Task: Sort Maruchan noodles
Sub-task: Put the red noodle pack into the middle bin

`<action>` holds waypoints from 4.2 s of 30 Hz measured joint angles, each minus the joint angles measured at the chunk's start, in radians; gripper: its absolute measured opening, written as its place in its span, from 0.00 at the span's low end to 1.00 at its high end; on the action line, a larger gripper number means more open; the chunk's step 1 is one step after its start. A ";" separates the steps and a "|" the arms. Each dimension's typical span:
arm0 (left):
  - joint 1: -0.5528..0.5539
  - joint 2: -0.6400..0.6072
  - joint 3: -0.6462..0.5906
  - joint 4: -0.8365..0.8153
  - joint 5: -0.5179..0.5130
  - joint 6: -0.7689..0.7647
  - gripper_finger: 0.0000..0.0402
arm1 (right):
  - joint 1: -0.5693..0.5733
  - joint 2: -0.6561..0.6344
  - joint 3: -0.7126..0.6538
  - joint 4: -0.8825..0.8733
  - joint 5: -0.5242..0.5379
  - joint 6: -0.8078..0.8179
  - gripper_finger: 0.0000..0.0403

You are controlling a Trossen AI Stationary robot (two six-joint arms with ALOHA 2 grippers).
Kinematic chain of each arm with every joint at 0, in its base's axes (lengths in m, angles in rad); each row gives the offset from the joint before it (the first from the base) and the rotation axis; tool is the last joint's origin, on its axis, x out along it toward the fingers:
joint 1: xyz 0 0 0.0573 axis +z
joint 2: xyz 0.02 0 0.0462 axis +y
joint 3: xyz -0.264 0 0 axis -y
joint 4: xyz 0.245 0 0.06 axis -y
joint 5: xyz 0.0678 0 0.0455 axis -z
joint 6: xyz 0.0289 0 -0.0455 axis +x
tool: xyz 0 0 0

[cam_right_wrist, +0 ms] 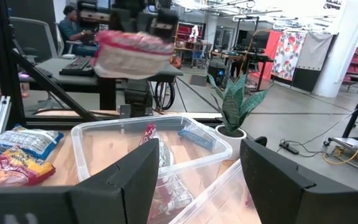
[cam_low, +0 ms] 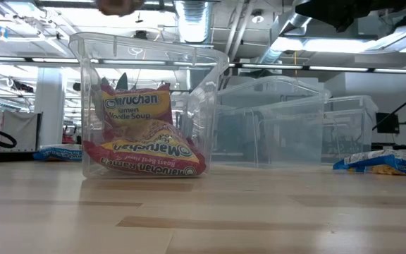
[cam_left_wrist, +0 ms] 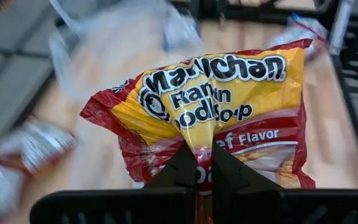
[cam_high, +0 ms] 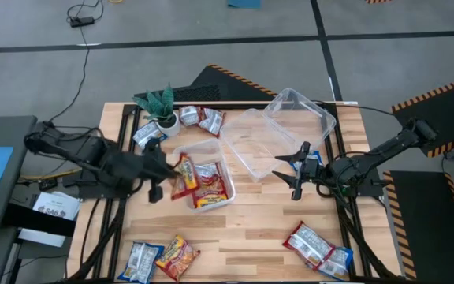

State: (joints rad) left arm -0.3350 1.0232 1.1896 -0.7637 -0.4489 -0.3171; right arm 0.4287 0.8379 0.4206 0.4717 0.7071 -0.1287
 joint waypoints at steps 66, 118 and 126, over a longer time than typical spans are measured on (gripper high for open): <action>0.298 -0.117 -0.638 1.227 0.350 0.277 0.59 | 0.014 0.000 0.000 0.061 -0.030 0.032 0.62; 0.220 -0.304 -0.901 1.412 0.332 0.313 0.59 | 0.283 0.834 0.546 -1.311 -0.943 1.637 0.61; 0.220 -0.304 -0.901 1.412 0.332 0.305 0.59 | 0.276 0.844 0.546 -1.305 -0.889 1.480 0.24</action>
State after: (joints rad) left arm -0.1146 0.7197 0.2882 0.6487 -0.1173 -0.0124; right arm 0.7048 1.6821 0.9665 -0.8330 -0.1820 1.3512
